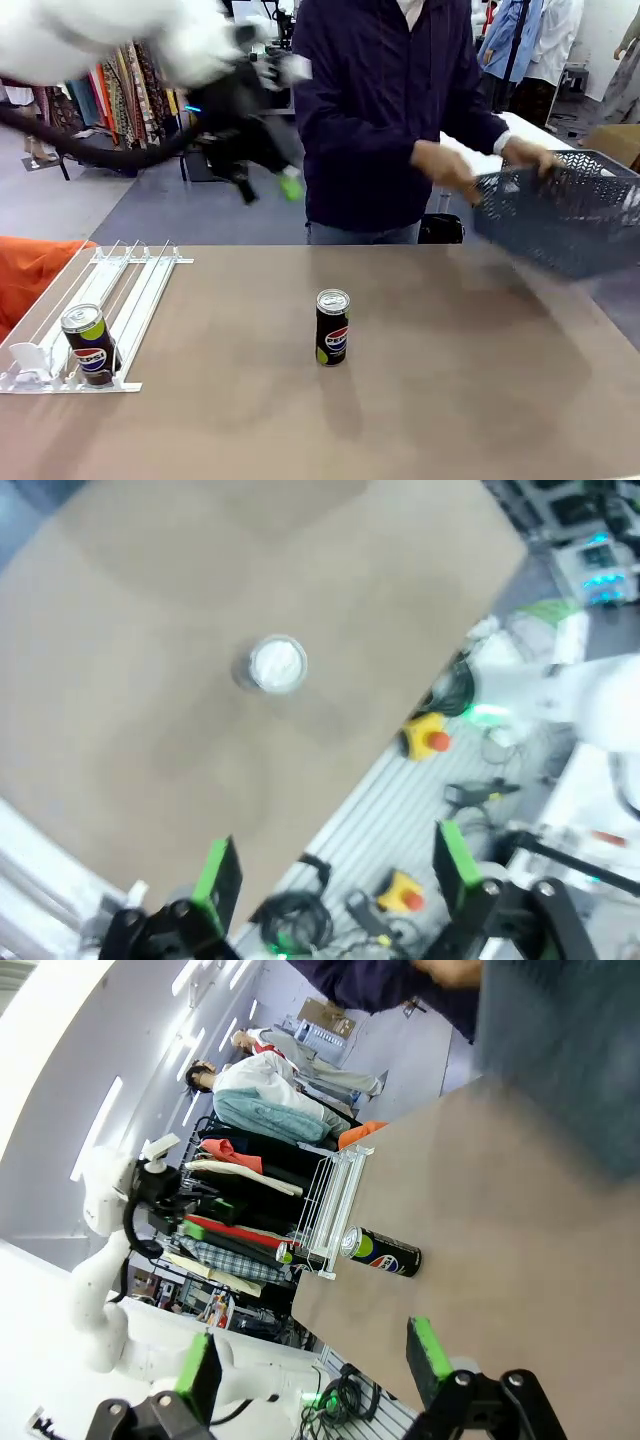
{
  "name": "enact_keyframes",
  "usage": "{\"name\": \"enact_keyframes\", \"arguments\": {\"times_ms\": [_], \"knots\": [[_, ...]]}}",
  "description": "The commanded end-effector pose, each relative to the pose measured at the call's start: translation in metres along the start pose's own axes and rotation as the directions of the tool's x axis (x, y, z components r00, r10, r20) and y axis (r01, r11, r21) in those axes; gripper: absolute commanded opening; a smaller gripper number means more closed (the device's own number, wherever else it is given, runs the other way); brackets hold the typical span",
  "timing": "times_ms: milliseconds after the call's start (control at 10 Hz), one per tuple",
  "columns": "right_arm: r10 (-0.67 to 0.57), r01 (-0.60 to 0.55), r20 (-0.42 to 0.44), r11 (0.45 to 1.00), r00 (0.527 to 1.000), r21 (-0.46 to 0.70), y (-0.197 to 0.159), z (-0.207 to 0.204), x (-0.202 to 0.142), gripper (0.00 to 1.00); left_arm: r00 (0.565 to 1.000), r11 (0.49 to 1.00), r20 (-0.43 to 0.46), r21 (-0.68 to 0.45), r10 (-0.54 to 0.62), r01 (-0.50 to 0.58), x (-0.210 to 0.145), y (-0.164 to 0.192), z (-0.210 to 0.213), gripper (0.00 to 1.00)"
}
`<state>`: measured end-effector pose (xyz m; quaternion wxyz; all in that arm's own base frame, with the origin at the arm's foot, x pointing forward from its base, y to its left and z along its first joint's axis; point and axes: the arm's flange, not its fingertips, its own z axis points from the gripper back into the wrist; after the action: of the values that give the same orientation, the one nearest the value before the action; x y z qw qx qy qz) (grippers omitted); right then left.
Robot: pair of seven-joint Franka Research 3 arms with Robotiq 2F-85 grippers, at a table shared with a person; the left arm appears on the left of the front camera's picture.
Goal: Retrieve and store the cans from the dispenser.
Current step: Pick up one can from the Automatic Can Dispenser and place it in the middle of the table.
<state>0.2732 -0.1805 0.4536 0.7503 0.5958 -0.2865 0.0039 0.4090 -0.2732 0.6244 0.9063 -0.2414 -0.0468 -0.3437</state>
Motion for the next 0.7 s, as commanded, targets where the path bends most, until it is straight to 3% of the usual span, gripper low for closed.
{"name": "enact_keyframes", "arguments": {"times_ms": [0, 100, 200, 300, 400, 500, 600], "knots": [[0.021, -0.022, 0.024, 1.0, 0.999, 0.022, 0.002, -0.001, 0.004, 1.0, 0.972, 0.977, 0.149, -0.142, 0.18, -0.159, -0.098, 0.076, 0.049, 1.0], [0.021, -0.022, 0.024, 1.0, 0.999, 0.022, 0.002, -0.001, 0.004, 1.0, 0.936, 0.951, 0.246, -0.241, 0.253, -0.194, -0.143, 0.108, 0.077, 1.0], [0.021, -0.022, 0.024, 1.0, 0.999, 0.022, 0.002, -0.001, 0.004, 1.0, 0.869, 0.909, 0.33, -0.322, 0.37, -0.265, -0.188, 0.139, 0.096, 1.0], [0.021, -0.022, 0.024, 1.0, 0.999, 0.022, 0.002, -0.001, 0.004, 1.0, 0.823, 0.865, 0.361, -0.419, 0.439, -0.277, -0.227, 0.166, 0.102, 1.0], [0.021, -0.022, 0.024, 1.0, 0.999, 0.022, 0.002, -0.001, 0.004, 1.0, 0.775, 0.817, 0.419, -0.539, 0.473, -0.206, -0.264, 0.193, 0.093, 1.0], [0.021, -0.022, 0.024, 1.0, 0.999, 0.022, 0.002, -0.001, 0.004, 1.0, 0.704, 0.765, 0.447, -0.608, 0.551, -0.213, -0.291, 0.209, 0.08, 1.0], [0.021, -0.022, 0.024, 1.0, 0.999, 0.022, 0.002, -0.001, 0.004, 1.0, 0.689, 0.732, 0.479, -0.673, 0.544, -0.11, -0.306, 0.219, 0.072, 1.0]]}}
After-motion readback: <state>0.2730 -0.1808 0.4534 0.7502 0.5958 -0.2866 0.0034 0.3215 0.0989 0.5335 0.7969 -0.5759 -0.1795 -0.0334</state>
